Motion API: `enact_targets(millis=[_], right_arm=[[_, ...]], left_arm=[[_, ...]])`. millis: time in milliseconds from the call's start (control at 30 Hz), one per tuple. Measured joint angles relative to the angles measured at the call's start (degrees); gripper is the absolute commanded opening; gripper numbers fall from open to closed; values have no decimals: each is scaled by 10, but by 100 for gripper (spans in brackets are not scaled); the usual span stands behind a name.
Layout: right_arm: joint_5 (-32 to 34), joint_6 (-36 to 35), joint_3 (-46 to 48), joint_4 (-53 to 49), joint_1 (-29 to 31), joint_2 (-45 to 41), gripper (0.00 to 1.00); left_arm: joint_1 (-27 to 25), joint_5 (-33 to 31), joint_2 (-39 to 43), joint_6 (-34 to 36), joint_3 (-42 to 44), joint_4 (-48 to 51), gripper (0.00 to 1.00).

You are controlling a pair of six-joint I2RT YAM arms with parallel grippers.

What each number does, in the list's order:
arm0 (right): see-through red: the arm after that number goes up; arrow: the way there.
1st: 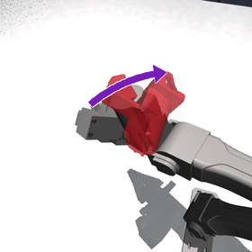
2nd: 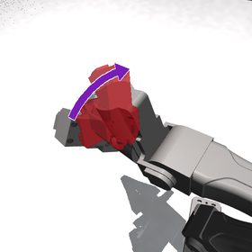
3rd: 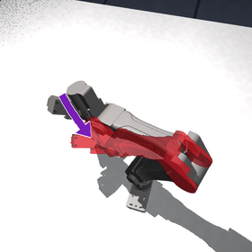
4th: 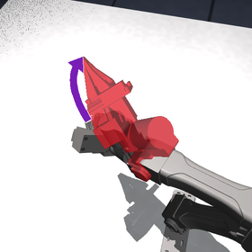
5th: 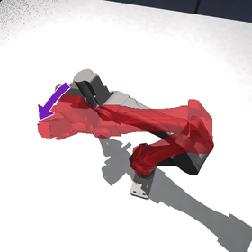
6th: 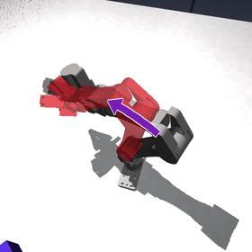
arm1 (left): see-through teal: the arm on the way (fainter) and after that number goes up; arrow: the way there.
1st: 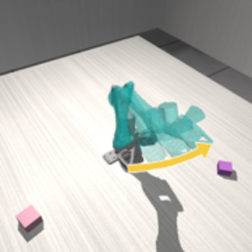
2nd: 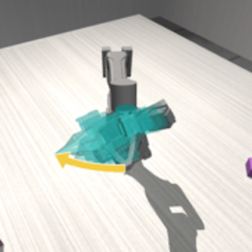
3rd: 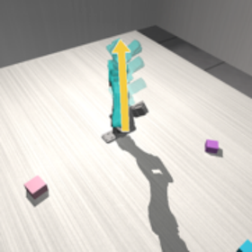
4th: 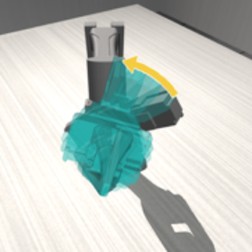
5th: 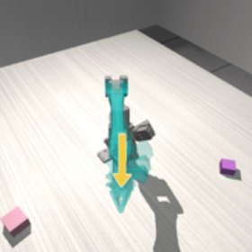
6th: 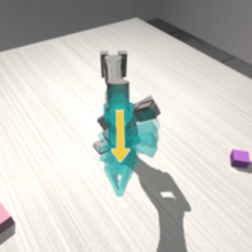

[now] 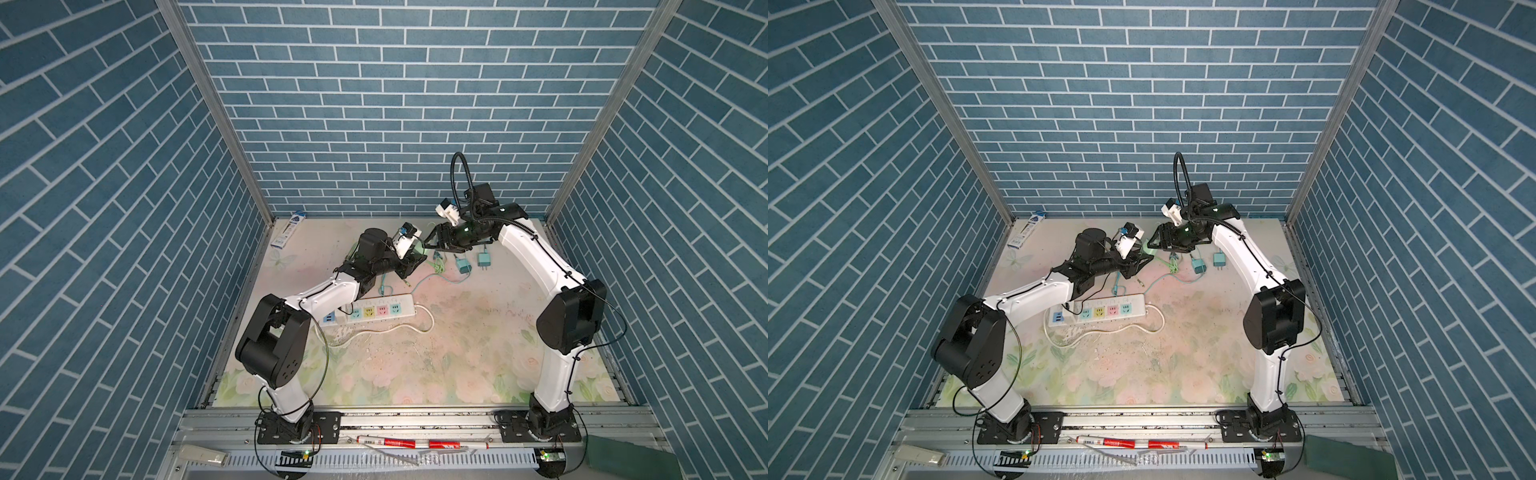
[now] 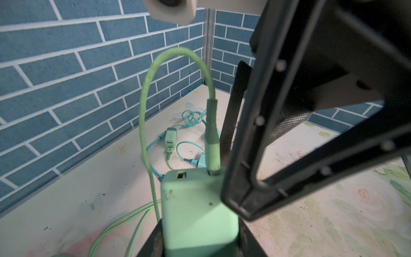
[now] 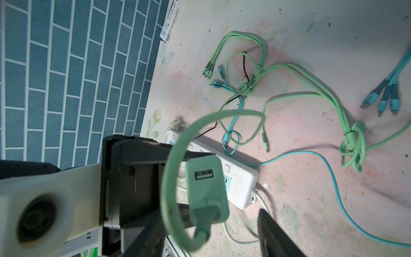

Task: Insert the plug
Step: 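Close the right gripper on the green charger held by the left gripper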

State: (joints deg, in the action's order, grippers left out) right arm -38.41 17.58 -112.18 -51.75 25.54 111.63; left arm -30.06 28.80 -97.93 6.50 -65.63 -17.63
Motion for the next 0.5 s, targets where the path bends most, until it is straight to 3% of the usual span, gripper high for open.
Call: enact_targets(millis=[500], right_arm=[[0,-14,-60,-34,11,40,56]], left_arm=[[-2,2,10,18,50,-16,40]])
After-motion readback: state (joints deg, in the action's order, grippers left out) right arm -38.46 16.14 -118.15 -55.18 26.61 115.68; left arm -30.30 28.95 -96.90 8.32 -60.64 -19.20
